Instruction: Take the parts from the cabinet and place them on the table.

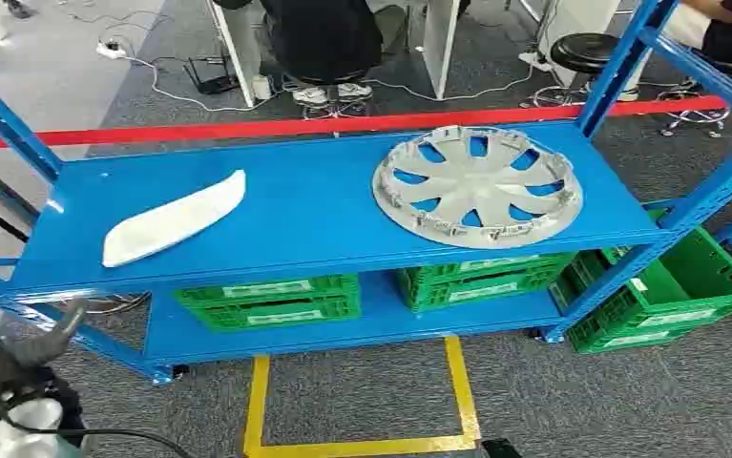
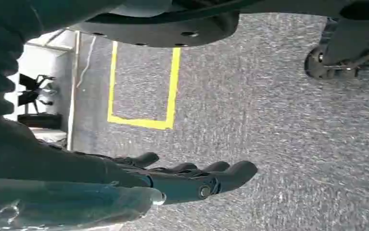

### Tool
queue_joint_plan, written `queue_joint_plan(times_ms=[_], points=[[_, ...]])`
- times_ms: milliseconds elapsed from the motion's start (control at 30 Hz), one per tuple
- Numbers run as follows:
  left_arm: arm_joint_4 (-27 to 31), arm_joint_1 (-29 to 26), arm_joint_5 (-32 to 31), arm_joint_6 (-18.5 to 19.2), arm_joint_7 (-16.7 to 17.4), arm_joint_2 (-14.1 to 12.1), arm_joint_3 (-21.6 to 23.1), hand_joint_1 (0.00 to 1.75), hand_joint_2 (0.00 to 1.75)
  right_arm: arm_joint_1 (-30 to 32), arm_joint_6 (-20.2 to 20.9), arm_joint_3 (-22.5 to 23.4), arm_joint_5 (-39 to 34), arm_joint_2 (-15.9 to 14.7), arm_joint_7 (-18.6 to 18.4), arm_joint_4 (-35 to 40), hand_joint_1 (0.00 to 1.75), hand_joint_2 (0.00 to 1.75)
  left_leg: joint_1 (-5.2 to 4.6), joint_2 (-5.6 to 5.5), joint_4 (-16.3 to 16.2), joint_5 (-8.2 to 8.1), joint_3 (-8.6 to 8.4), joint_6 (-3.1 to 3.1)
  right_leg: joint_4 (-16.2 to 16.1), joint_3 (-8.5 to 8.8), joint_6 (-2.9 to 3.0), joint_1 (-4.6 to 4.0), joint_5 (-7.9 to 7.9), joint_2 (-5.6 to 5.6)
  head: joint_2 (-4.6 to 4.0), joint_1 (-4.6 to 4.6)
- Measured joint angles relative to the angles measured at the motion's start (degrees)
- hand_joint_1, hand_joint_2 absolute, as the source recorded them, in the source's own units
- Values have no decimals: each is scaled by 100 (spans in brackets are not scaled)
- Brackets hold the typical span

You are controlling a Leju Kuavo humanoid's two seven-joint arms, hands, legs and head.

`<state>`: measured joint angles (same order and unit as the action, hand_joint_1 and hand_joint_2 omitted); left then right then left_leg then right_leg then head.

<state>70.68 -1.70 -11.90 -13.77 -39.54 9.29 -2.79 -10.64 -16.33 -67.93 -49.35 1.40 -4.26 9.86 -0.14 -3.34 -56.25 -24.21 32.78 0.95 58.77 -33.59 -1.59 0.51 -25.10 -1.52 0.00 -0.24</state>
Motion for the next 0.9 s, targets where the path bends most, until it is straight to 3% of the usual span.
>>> queue_joint_plan(times_ms=[267, 433, 600, 900], points=[[285, 360, -718, 4, 46, -363, 1489, 0, 175, -121, 298, -142, -20, -31, -309, -26, 0, 175, 0, 1, -7, 4, 6, -6, 0, 0, -3, 0, 6, 0, -2, 2], [243, 755, -1105, 166, 312, -621, 2272, 0, 175, -198, 431, -241, -7, -35, -461, -48, 0, 175, 0, 2, -7, 11, 11, -14, 0, -3, -3, 0, 10, 0, 0, 2], [-117, 1253, -1399, 341, 782, -772, 2762, 0, 175, -259, 514, -323, 0, -37, -560, -55, 0, 175, 0, 2, -8, 17, 18, -14, 0, -9, -1, 0, 16, 0, -2, 2], [-1033, 2155, -2149, 306, 1957, -855, 3149, 0, 175, -323, 560, -378, -42, -44, -632, -57, 0, 175, 0, 2, -9, 28, 28, -12, 0, -18, -5, 0, 25, 0, 0, 4]])
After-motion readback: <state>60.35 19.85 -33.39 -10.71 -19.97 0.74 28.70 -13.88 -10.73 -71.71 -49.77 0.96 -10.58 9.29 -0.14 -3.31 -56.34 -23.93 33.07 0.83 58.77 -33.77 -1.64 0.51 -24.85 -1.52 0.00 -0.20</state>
